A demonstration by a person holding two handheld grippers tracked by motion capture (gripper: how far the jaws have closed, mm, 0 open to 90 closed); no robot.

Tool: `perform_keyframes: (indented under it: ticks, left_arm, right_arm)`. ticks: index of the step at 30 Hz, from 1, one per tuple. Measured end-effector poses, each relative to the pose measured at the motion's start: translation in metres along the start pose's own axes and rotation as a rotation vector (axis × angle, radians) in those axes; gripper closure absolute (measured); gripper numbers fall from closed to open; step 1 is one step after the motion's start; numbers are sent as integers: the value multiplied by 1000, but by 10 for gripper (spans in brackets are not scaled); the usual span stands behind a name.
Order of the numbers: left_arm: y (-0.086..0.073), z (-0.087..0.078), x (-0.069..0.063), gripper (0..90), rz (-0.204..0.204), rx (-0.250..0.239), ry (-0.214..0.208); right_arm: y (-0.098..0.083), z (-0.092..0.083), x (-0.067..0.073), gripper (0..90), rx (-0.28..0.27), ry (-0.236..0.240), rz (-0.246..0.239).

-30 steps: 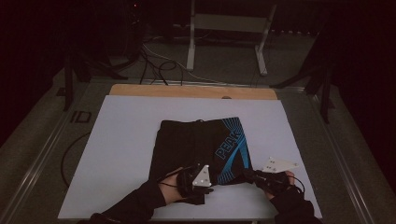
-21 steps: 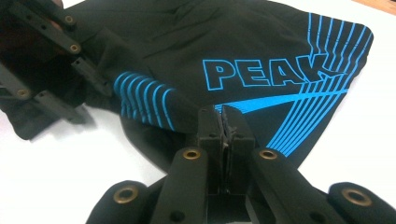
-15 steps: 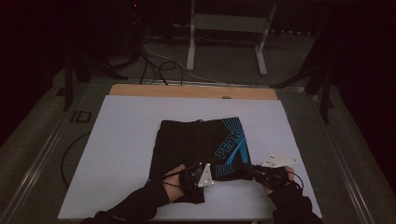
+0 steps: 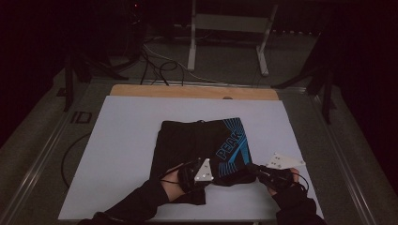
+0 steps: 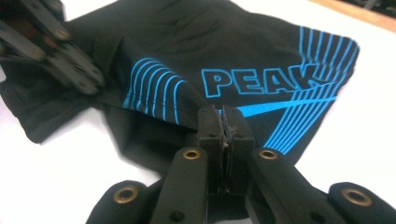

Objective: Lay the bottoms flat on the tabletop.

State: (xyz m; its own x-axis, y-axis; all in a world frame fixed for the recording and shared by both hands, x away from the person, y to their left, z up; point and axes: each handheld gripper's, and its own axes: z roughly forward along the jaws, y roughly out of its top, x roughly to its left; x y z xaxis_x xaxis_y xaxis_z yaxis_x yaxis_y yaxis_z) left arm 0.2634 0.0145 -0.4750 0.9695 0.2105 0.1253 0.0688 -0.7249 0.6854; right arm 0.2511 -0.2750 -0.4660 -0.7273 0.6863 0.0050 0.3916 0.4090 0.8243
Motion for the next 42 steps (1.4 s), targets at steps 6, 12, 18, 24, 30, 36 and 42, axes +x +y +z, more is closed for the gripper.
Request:
perform_keyframes:
  ticks: [6, 12, 18, 24, 30, 36, 42]
  left_arm:
    - [14, -31, -5, 876, -18, -53, -60]
    - [6, -39, -15, 876, -7, -29, -78]
    - [-9, -22, -22, 874, -8, 23, -116]
    - [-19, -11, -29, 873, -16, 49, -164]
    - [-23, -3, -32, 868, -4, 82, -191]
    - [-24, -7, -27, 774, -24, 58, -215]
    - [-25, -20, -17, 339, -94, -53, -225]
  right_arm:
    - [2, -19, 4, 887, -37, 2, 1]
    - [-5, -30, 18, 886, -22, 50, 2]
    - [-21, -22, 23, 886, 53, 96, 32]
    - [-34, -21, 27, 886, 120, 131, 57]
    - [-41, -16, 27, 883, 162, 163, 74]
    - [-37, -21, 24, 690, 79, 180, 92]
    - [-29, -25, 17, 377, 12, 111, 121]
